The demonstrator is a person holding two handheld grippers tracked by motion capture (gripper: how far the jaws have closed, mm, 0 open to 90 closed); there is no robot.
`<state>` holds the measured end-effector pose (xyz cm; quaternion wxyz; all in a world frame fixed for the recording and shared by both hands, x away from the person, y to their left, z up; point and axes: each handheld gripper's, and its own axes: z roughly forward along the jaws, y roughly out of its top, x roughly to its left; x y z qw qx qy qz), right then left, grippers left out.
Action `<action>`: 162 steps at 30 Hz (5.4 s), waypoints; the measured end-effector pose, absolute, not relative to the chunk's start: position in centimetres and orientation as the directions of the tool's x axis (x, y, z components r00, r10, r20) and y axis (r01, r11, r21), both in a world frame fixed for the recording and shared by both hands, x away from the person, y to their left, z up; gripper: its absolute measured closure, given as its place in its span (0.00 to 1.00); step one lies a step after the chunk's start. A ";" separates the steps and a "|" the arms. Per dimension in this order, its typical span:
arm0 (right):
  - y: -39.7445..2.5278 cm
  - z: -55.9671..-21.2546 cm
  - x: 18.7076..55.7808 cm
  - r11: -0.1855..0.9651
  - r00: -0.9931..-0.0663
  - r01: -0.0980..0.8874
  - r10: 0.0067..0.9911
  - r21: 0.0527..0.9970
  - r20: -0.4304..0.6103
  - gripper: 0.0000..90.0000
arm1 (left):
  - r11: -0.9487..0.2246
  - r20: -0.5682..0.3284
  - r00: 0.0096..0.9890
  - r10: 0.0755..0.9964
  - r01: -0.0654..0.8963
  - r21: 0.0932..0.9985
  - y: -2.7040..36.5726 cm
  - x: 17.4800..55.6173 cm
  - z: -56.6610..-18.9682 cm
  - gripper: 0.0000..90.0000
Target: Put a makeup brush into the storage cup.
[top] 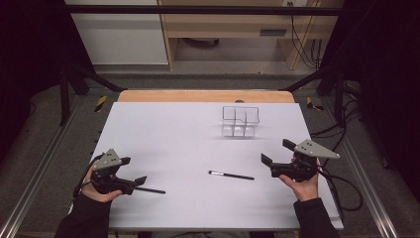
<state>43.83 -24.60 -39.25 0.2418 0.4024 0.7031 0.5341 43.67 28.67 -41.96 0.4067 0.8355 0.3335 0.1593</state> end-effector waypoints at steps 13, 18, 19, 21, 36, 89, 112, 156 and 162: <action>-24.5 -39.2 43.8 0.103 -0.566 0.307 0.819 0.946 0.094 0.05 | -0.560 0.004 0.776 0.631 0.452 0.694 27.9 43.8 -43.7 0.13; -24.7 -39.1 43.7 0.095 -0.568 0.304 0.817 0.948 0.100 0.05 | -0.602 0.014 0.793 0.609 0.451 0.658 27.5 43.8 -44.3 0.16; -24.7 -39.0 43.7 0.088 -0.567 0.304 0.817 0.949 0.106 0.05 | -0.610 0.015 0.797 0.603 0.449 0.653 27.5 43.8 -44.4 0.17; -24.8 -38.9 43.7 0.079 -0.568 0.302 0.815 0.950 0.113 0.05 | -0.619 0.009 0.803 0.596 0.452 0.642 27.4 43.9 -44.6 0.20; -24.6 -39.1 43.8 0.096 -0.565 0.310 0.819 0.946 0.102 0.05 | -0.701 0.006 0.832 0.555 0.463 0.543 26.6 44.1 -46.1 0.50; -24.5 -39.3 43.9 0.103 -0.561 0.317 0.822 0.943 0.099 0.05 | -0.719 -0.004 0.814 0.580 0.514 0.467 25.6 44.1 -45.2 0.93; -24.5 -39.2 44.0 0.102 -0.562 0.321 0.821 0.942 0.102 0.05 | -0.673 0.009 0.779 0.627 0.537 0.508 25.7 44.7 -42.6 0.55; -24.5 -39.1 44.1 0.113 -0.568 0.321 0.818 0.940 0.096 0.05 | -0.758 -0.009 0.805 0.593 0.563 0.328 24.2 45.0 -44.7 0.92; -24.6 -39.1 44.1 0.113 -0.570 0.319 0.816 0.941 0.095 0.05 | -0.758 -0.007 0.804 0.594 0.563 0.330 24.2 45.0 -44.7 0.93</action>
